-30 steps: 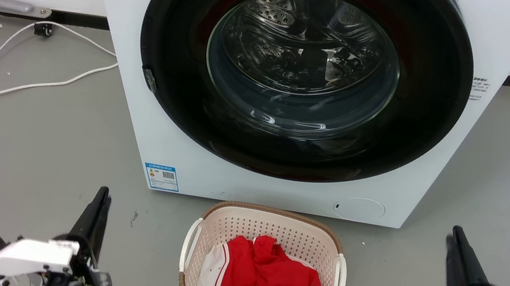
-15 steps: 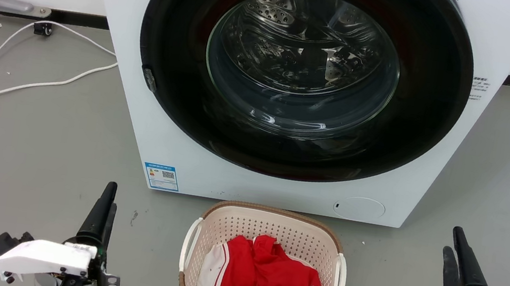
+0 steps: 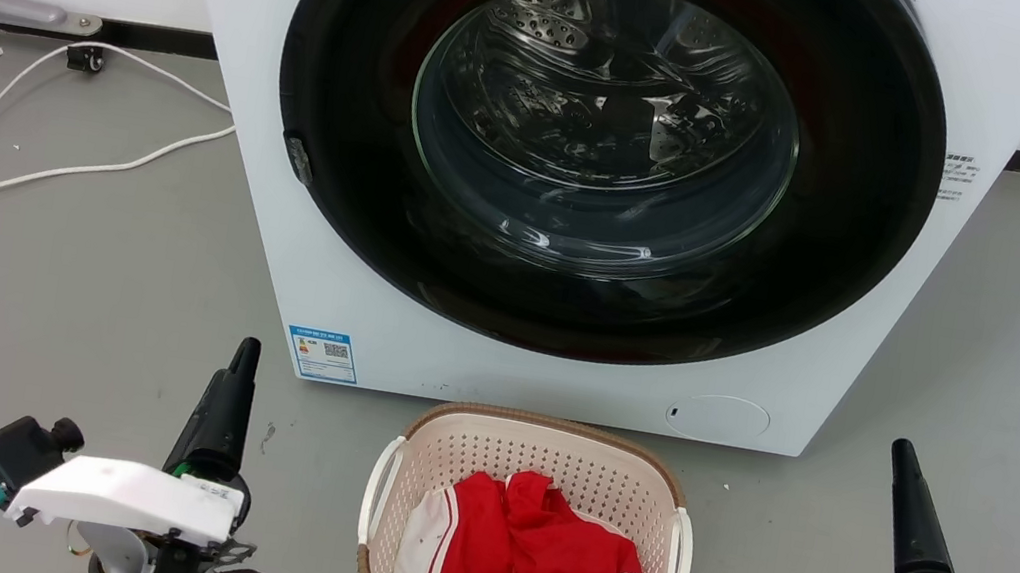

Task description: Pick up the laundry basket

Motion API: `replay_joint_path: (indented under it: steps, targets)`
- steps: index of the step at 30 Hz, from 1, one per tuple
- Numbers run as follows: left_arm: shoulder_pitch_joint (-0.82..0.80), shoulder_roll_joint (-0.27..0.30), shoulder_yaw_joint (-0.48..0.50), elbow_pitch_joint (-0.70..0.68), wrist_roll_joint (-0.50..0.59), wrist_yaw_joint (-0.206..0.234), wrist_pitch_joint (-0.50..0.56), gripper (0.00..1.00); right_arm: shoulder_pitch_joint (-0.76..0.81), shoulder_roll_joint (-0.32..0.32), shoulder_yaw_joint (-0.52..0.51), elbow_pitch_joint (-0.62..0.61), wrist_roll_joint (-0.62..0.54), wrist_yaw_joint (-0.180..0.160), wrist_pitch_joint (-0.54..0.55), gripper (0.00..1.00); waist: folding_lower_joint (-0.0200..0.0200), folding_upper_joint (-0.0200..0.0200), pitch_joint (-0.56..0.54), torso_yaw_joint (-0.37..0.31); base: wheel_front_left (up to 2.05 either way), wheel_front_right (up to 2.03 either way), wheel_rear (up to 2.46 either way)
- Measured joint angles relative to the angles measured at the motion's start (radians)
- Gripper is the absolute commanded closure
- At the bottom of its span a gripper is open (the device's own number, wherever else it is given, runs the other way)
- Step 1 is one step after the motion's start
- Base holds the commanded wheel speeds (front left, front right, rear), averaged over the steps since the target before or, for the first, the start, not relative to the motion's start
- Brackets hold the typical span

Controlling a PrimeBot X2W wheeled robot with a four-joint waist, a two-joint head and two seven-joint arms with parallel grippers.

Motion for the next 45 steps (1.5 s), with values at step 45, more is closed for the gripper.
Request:
replay_joint_path:
  steps: [45]
  targets:
    - [-0.014, 0.023, -0.093, -0.012, 0.631, 0.059, -0.140, 0.00, 0.037, 0.000, 0.042, -0.050, -0.705, 0.000, -0.110, 0.00, 0.0000, 0.0000, -0.004, -0.004, 0.00, 0.00, 0.00]
